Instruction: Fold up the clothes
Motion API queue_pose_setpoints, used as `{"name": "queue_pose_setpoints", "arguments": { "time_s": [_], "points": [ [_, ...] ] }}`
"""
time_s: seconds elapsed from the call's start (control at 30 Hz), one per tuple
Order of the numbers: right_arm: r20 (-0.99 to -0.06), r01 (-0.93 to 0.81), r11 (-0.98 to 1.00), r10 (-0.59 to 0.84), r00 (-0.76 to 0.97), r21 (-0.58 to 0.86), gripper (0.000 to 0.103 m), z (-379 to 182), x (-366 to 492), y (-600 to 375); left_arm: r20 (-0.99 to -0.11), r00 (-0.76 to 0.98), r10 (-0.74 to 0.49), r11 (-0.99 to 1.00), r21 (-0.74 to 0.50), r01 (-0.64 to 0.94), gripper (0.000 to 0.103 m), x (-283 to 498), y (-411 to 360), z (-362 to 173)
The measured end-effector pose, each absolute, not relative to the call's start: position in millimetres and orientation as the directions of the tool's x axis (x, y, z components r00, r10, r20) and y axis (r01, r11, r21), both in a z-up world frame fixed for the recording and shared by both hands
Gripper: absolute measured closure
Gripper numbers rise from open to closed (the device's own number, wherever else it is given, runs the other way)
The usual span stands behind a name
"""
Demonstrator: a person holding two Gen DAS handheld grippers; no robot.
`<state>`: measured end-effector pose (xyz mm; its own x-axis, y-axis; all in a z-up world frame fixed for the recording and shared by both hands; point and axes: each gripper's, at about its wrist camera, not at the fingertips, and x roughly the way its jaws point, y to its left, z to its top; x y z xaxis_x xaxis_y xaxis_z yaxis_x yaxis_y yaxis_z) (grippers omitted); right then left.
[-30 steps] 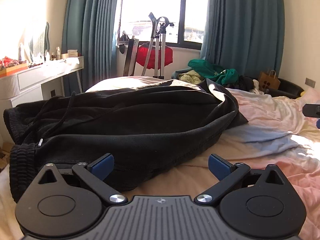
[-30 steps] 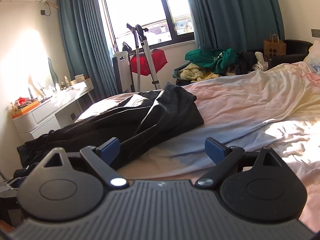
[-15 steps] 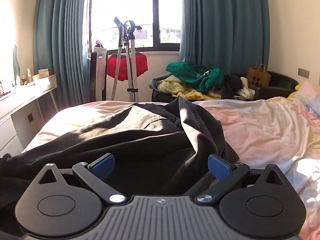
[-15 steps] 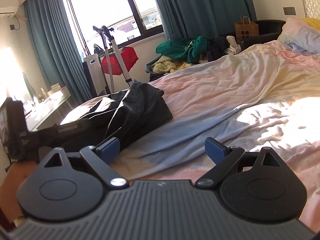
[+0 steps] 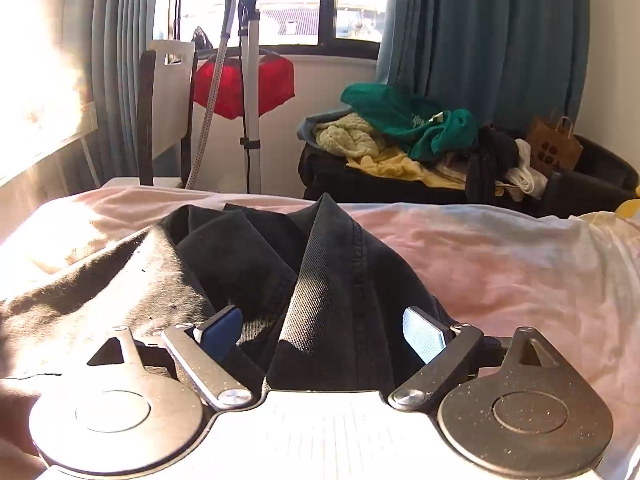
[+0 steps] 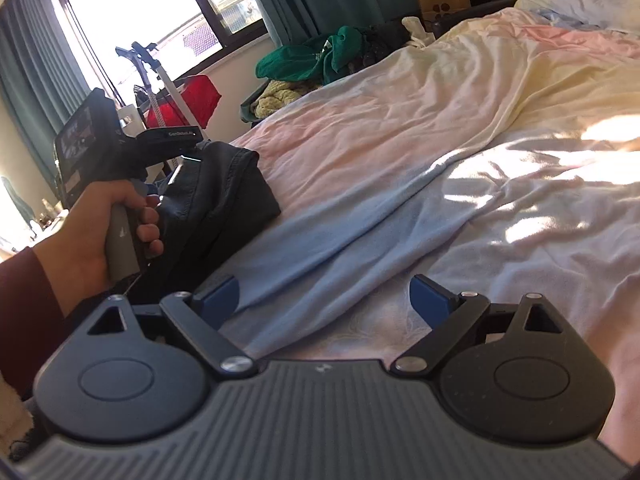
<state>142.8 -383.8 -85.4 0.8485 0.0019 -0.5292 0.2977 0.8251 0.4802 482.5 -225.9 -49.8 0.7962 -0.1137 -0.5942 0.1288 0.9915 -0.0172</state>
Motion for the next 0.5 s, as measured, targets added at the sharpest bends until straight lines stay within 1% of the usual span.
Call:
{"name": "queue_pose_setpoints", "arguments": {
  "time_s": [0.03,0.07,0.1,0.13,0.17,0.2,0.23,0.4,0.5],
  "points": [
    [-0.524,0.290,0.809,0.025,0.852,0.510,0.010,-89.4,144.3,-386.7,-0.610,0.783,-0.118,0.991,-0.025,0.130,0.023,489.4,-229.9,-54.2],
    [-0.517,0.283,0.793,0.046,0.855,0.539,0.010,-93.0,145.6,-389.0,-0.623,0.772,-0.124,0.990,-0.029,0.135,0.024,495.1,-234.2,-58.2],
    [-0.510,0.276,0.786,0.058,0.858,0.553,0.010,-95.2,146.6,-390.1,-0.622,0.772,-0.132,0.988,-0.018,0.155,0.029,495.9,-239.3,-60.5],
    [-0.505,0.270,0.790,0.056,0.861,0.550,0.010,-95.8,147.3,-389.6,-0.622,0.771,-0.140,0.985,-0.006,0.174,0.047,496.7,-244.5,-62.8],
    [-0.505,0.273,0.796,0.048,0.862,0.540,0.010,-96.0,147.9,-388.8,-0.620,0.771,-0.147,0.981,0.009,0.194,0.060,496.4,-249.9,-64.7],
    [-0.510,0.279,0.801,0.038,0.859,0.530,0.010,-96.0,148.5,-388.2,-0.615,0.774,-0.149,0.976,0.034,0.216,0.086,491.6,-255.7,-64.7],
    [-0.514,0.287,0.800,0.031,0.857,0.528,0.010,-96.4,148.7,-388.7,-0.608,0.777,-0.161,0.971,0.045,0.237,0.098,486.2,-258.7,-62.1],
    [-0.520,0.334,0.790,-0.023,0.854,0.514,0.010,-92.9,142.6,-395.4,-0.482,0.838,-0.255,0.933,0.107,0.345,0.099,430.0,-266.3,-20.5],
    [-0.512,0.343,0.792,-0.045,0.858,0.505,0.010,-87.3,135.6,-397.4,-0.434,0.851,-0.296,0.914,0.130,0.384,0.099,386.7,-253.3,12.6]
  ]
}}
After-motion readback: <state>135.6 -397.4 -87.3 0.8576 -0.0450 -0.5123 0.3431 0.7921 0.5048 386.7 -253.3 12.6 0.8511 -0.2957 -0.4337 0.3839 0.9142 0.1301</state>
